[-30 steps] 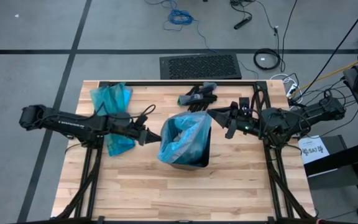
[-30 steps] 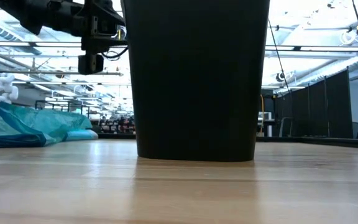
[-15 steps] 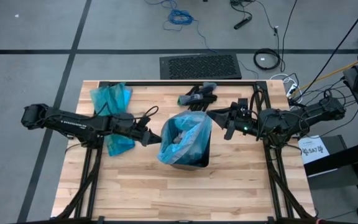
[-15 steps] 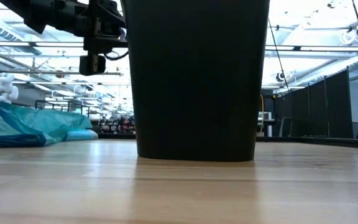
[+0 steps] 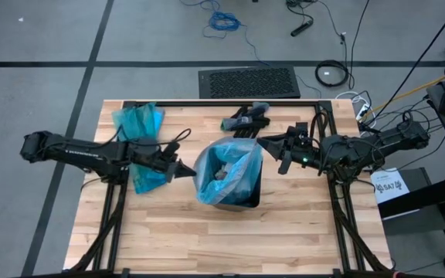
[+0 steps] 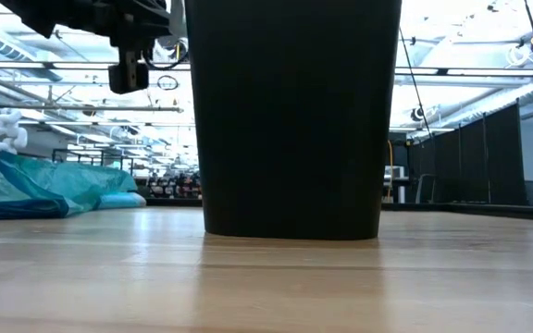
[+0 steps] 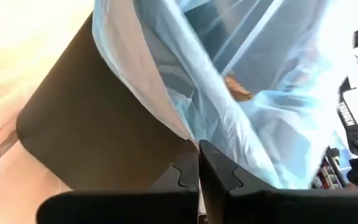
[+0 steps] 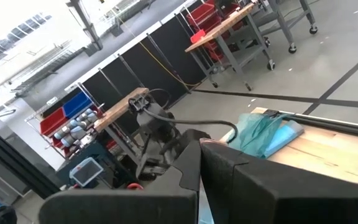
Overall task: Place trash/remove bag and relplace
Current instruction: Remove the blue trash bag from the bin
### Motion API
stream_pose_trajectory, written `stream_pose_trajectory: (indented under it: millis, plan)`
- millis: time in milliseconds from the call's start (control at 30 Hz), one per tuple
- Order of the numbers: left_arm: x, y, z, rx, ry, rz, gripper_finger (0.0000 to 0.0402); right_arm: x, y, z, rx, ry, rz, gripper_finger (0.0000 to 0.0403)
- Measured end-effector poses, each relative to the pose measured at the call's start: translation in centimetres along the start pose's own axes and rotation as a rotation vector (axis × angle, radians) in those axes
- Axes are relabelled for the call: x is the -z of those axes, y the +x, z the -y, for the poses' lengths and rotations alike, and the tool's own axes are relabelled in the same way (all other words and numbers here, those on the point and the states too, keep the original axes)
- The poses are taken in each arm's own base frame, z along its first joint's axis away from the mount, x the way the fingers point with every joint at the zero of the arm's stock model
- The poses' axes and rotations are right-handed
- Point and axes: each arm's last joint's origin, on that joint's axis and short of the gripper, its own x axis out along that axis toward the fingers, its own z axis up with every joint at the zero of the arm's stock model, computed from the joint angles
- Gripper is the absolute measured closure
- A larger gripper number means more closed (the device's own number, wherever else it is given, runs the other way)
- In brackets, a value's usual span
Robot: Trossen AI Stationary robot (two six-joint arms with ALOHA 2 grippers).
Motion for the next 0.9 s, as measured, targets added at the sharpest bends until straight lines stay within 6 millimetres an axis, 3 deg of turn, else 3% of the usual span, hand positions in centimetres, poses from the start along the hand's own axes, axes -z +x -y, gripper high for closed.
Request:
stream_pose_trajectory:
  millis: [367,567,900]
  plan:
    - [-0.5,-3.2,0.7,0.014,0.004,0.063,0.0400,0.0,0.0,0.0,0.004,-0.008,0.002,0.0403]
    - [-1.0,-3.8,1.4,0.064,0.010,0.110,0.0401,0.2,0.3,-0.1,-0.008,0.024,0.008,0.0403]
    - [-4.5,-5.4,6.9,0.199,0.158,0.225,0.0401,1.2,2.3,-1.2,-0.133,0.043,0.035,0.0403]
